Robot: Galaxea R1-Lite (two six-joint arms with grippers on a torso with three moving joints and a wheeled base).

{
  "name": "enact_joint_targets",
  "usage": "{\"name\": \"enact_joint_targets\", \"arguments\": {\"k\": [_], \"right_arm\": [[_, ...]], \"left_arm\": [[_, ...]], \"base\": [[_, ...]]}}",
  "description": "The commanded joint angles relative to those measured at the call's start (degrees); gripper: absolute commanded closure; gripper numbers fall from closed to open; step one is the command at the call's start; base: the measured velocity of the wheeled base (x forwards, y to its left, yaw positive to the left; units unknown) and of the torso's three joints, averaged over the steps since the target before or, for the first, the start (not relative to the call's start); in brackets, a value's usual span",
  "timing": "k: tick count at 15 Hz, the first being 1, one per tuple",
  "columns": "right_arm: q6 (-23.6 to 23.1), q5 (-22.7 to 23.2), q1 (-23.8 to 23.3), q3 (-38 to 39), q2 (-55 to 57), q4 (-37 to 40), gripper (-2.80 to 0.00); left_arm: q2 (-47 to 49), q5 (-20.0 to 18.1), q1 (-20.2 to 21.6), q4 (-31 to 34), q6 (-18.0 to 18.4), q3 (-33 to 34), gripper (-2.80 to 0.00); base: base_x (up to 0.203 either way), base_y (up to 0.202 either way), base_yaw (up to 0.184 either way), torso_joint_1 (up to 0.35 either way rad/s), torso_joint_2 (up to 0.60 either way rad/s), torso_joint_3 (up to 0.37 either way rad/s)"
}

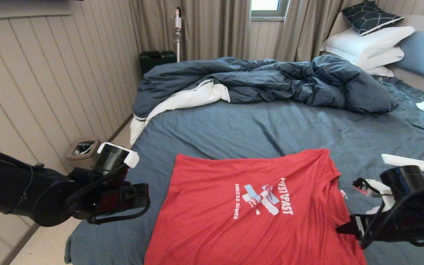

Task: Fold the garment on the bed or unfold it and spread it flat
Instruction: Unford the red T-shirt

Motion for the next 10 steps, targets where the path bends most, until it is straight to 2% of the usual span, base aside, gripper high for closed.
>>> {"name": "enact_joint_targets", "arguments": {"k": [1, 7, 10], "right_arm": [[0.03, 0.07, 0.05, -0.15, 1.01, -0.12, 0.00], [-0.06, -0.07, -0.81, -0.40, 2.11, -1.53, 0.00], [-0.83, -0.31, -5.01, -2.50, 1.05, -1.34, 0.00]], "left_arm": [[0.36, 0.07, -0.05, -0.06, -0.17, -0.12, 0.00], [0.53, 0.06, -0.05, -0.09, -0.17, -0.20, 0.00], [0.53, 0.06, -0.05, -0.06, -0.25, -0.12, 0.00]], "base": [[0.000, 0.000, 0.000, 0.000, 0.00, 0.000], [0.000, 0.000, 0.000, 0.000, 0.00, 0.000], [0.000, 0.000, 0.000, 0.000, 0.00, 0.000]]}}
